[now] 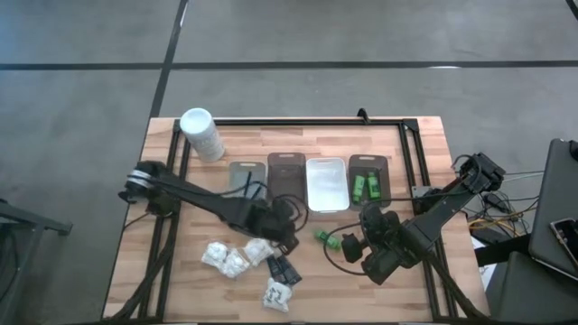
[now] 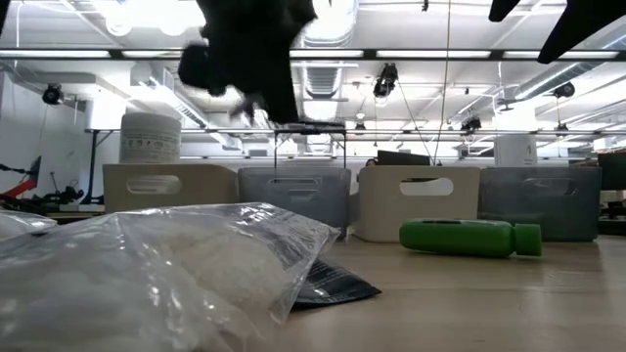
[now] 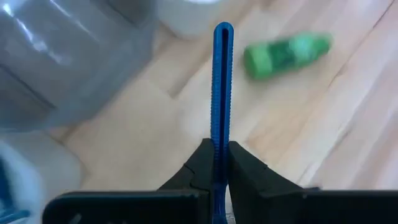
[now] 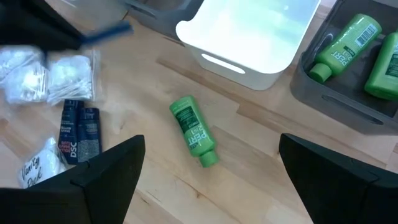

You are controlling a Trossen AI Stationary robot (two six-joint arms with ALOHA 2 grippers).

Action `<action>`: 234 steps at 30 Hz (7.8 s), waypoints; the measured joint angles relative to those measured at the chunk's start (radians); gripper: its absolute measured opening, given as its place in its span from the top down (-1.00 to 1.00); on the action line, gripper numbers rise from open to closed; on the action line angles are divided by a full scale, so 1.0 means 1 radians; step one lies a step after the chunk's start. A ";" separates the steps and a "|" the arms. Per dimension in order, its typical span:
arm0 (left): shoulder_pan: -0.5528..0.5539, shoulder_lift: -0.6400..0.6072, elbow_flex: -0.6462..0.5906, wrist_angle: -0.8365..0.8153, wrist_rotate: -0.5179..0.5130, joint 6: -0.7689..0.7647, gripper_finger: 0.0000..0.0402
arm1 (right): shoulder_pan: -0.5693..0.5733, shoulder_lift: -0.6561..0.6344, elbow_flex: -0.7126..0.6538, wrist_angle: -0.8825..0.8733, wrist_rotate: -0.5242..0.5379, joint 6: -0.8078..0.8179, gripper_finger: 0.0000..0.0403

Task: Pick & Place Travel size toiletries
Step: Put the blue razor into the gray bin, then put the green shampoo bottle into the right black bin

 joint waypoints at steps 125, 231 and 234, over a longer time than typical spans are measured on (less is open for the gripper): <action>-0.223 -0.626 -0.614 0.324 0.054 0.401 -0.11 | -0.070 0.166 -0.091 0.346 -0.357 -0.271 -0.83; 0.027 -0.626 -0.626 0.636 0.070 0.321 -0.11 | -0.308 0.274 -0.304 0.780 -0.494 -0.755 -0.83; 0.028 -0.626 -0.649 0.630 0.071 0.343 -0.11 | -0.307 0.270 -0.326 0.800 -0.477 -0.774 -0.83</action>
